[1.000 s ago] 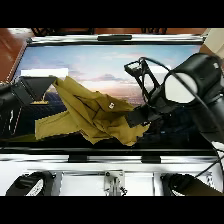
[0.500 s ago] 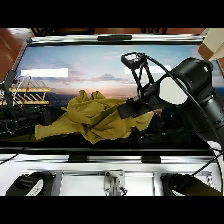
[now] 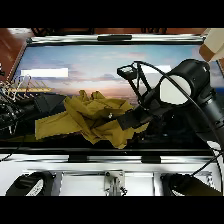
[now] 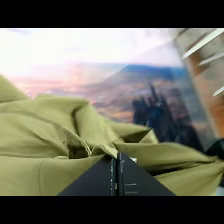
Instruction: Fold the shirts.
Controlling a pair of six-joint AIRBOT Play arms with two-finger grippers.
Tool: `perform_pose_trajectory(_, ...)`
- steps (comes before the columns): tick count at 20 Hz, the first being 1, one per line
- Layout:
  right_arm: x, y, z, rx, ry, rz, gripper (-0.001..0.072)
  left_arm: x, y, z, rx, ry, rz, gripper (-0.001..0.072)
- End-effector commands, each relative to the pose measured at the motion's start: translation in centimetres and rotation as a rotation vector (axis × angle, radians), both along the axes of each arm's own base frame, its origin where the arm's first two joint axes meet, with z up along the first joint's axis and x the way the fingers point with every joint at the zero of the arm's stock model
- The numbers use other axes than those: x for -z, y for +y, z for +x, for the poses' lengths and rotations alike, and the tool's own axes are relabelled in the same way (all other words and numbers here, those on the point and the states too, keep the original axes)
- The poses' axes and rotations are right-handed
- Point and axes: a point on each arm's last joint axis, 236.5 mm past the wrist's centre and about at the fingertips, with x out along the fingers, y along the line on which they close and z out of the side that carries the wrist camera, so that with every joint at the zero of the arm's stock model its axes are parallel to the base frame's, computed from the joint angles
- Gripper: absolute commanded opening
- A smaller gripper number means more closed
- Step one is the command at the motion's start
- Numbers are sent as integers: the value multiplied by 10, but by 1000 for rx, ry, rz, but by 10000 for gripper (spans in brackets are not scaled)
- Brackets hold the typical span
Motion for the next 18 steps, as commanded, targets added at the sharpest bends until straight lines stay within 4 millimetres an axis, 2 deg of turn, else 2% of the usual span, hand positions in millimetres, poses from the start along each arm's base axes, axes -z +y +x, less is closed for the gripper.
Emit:
perform_pose_trajectory(1,15,-12,2,49,15,-62,71,5,-1,-4,21,10,21,49)
perform_pose_trajectory(4,45,-17,10,78,-30,-151,71,60,12,-27,82,142,218,49)
perform_pose_trajectory(6,64,-9,8,26,-70,-188,71,89,14,-47,127,251,266,49)
perform_pose_trajectory(8,75,-13,3,-11,-108,-267,71,100,9,-62,182,287,281,49)
perform_pose_trajectory(10,76,-23,2,-11,-142,-343,71,99,0,-69,216,266,289,49)
perform_pose_trajectory(12,74,-27,0,16,-150,-362,71,100,-3,-64,209,235,296,49)
perform_pose_trajectory(14,78,-29,-10,55,-106,-363,71,107,-3,-56,174,222,287,49)
perform_pose_trajectory(16,95,-34,-28,89,-34,-372,71,127,-4,-57,165,259,281,49)
perform_pose_trajectory(18,121,-36,-45,148,25,-353,71,156,-7,-69,182,326,276,49)
